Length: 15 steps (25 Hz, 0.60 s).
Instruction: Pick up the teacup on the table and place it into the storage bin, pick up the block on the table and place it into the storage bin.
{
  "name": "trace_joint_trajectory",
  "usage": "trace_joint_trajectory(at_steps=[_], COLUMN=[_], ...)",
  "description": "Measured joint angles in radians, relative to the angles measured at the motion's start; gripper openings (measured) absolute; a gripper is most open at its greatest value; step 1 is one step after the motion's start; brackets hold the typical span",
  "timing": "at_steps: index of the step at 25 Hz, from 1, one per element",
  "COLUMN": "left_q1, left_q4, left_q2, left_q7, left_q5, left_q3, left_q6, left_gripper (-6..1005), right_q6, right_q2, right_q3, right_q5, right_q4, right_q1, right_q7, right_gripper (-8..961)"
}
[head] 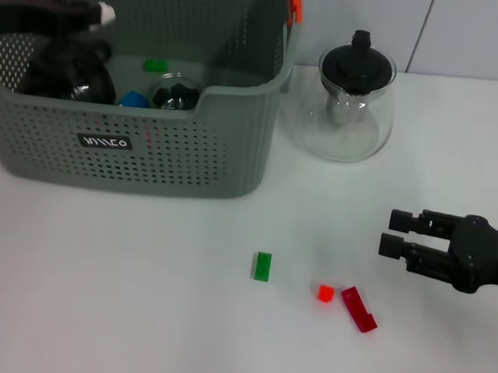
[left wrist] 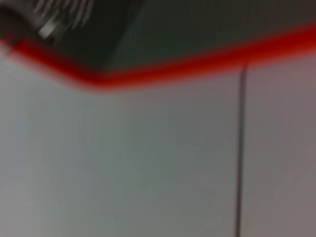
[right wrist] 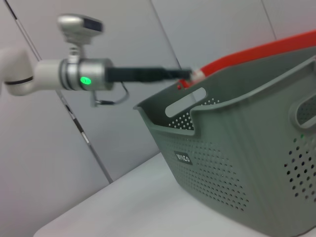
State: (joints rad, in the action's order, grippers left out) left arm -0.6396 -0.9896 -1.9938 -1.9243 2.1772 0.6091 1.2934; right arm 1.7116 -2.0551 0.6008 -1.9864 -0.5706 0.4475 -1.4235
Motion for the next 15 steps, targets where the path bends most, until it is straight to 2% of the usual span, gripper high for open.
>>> trace_joint_trajectory(at_steps=[2,4,7,10,11,13,15], left_q1=[-0.009,-0.009,0.012,0.063,0.088,0.129,0.167], left_q4=[-0.002,-0.014,-0.084,-0.165,-0.182,-0.171,-0.092], left_q2=[-0.01,-0.031,-0.071,-0.09,-0.09,-0.086,-0.073], left_q7=[-0.077,-0.102,-0.054,0.0,0.025,0.078,0.146], left_q5=[0.078,0.113,0.047,-0.13,-0.239,-0.452,-0.664], left_q3=[0.066,0.1,0.081,0.03,-0.003,-0.081,-0.171], left_q6=[-0.078,-0.118,-0.103,-0.021,0.031,0.14,0.285], left_gripper=[204,205,207,209,210,305,400], right_q6=[0.002,0.002,-0.002,-0.001,0.001,0.002,0.003], right_q2=[0.001,0.001,0.001,0.001,0.001,0.001,0.001], right_q3=[-0.001,-0.002,-0.003,-0.004,-0.005,-0.006,-0.007], right_q5=[0.0,0.0,0.0,0.0,0.0,0.0,0.0], right_q4=[0.0,0.0,0.0,0.0,0.0,0.0,0.0], right_q1=[0.0,0.001,0.001,0.0,0.0,0.0,-0.001], right_q7=[0.0,0.0,0.0,0.0,0.0,0.0,0.002], right_gripper=[582,582,582,582,582,582,582])
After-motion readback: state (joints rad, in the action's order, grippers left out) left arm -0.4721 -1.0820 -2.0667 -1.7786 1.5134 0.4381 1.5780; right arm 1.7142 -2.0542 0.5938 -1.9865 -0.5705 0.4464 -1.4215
